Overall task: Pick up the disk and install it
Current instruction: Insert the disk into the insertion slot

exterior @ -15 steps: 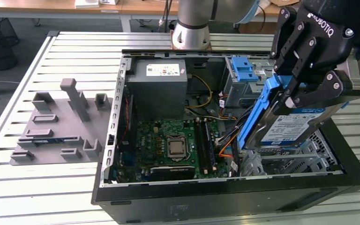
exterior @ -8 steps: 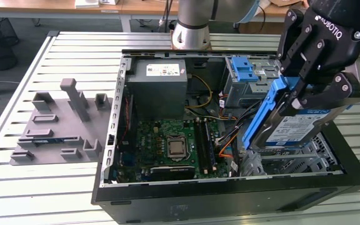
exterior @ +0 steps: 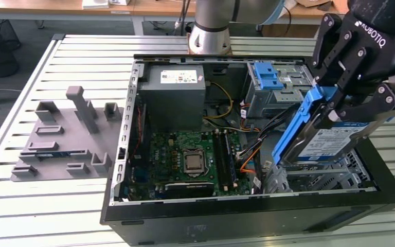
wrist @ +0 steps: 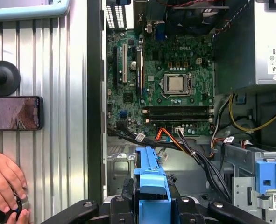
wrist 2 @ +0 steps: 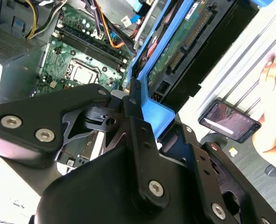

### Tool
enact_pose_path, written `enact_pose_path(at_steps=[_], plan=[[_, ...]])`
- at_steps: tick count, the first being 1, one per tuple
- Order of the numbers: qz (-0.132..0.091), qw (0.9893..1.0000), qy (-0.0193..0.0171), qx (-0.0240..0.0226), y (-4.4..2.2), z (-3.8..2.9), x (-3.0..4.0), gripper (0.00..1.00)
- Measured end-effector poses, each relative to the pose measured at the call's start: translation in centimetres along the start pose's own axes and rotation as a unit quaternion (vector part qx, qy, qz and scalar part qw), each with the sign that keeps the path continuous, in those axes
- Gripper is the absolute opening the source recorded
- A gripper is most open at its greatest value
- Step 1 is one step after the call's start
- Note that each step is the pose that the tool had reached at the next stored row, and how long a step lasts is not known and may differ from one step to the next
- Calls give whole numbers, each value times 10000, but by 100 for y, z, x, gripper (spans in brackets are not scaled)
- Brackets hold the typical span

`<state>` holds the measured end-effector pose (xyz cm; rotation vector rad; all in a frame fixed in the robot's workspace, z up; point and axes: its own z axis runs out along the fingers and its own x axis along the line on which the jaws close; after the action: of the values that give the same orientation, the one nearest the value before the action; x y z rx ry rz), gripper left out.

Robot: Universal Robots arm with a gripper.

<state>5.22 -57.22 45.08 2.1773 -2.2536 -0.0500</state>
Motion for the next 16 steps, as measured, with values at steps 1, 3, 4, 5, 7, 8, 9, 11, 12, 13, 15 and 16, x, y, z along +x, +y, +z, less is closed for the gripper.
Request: enact_pose_path(at_steps=[1, 3, 4, 5, 7, 8, 9, 11, 12, 13, 15, 16], plan=[[0, 10000, 0, 0, -15, 4, 0, 36], [0, 10000, 1, 0, -32, 9, -1, 36], [1, 10000, 2, 0, -34, 10, -1, 36], [0, 10000, 1, 0, -38, 11, -1, 36], [0, 10000, 0, 0, -54, 16, -1, 36], [0, 10000, 0, 0, -64, 18, -2, 36], [0, 10000, 0, 0, -73, 22, -2, 36], [0, 10000, 0, 0, -90, 27, -2, 36], [0, 10000, 0, 0, -102, 30, -3, 36], [0, 10000, 0, 0, -114, 33, -3, 36], [4, 10000, 0, 0, -138, 38, -4, 36], [8, 10000, 0, 0, -149, 41, -4, 36]])
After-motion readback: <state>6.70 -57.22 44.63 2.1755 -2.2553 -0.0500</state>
